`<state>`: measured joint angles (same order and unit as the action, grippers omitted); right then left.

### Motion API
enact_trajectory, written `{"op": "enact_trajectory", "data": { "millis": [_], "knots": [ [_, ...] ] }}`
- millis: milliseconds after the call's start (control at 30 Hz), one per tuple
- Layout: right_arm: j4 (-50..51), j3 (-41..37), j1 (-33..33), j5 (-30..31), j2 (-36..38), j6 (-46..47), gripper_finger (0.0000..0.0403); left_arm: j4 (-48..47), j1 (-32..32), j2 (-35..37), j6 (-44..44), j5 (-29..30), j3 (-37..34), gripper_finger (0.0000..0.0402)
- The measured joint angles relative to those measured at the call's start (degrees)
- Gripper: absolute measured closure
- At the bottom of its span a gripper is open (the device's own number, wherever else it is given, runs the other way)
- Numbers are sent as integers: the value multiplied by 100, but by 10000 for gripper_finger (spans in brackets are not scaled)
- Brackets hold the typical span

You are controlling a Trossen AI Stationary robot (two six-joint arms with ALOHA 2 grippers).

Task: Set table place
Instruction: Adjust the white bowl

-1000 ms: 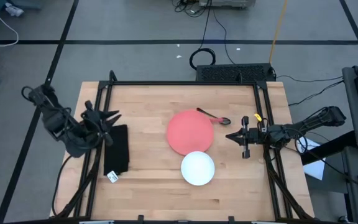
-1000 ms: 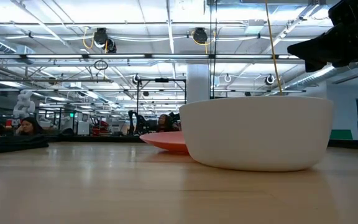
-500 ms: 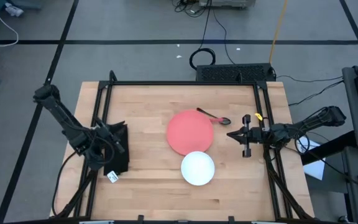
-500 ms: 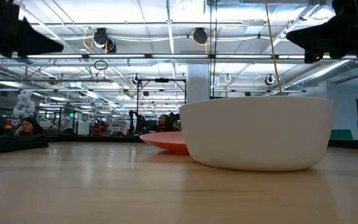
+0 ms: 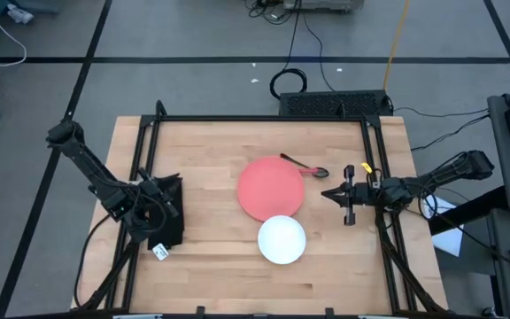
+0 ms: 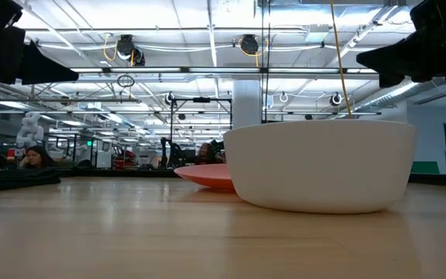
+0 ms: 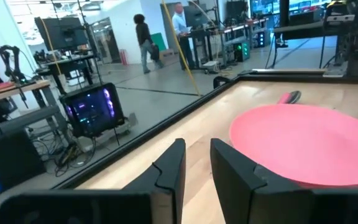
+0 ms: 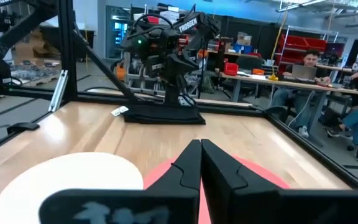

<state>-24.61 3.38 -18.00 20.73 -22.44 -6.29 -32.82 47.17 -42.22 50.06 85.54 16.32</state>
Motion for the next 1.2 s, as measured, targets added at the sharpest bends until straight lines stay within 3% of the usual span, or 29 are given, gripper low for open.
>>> {"op": "enact_trajectory", "data": {
  "millis": [167,367,567,700,800,1000,1200],
  "knots": [
    [44,-5,0,2,-72,-191,403,23,-121,-2,21,2,2,321],
    [-529,-9,177,32,-361,297,384,216,-360,-2,-73,-104,2,321],
    [-326,85,794,684,-703,1271,280,317,-538,-2,-311,-490,2,321],
    [203,449,1207,606,-964,2124,200,319,-609,-2,-326,-629,2,321],
    [771,777,1424,586,-1262,2509,165,321,-644,-2,-322,-642,2,321],
    [1438,1490,1980,-159,-1973,3152,145,385,-670,-2,-319,-714,2,321],
    [1989,1912,2565,-454,-2746,3702,150,463,-670,-2,-387,-962,4,321]
  ]
}}
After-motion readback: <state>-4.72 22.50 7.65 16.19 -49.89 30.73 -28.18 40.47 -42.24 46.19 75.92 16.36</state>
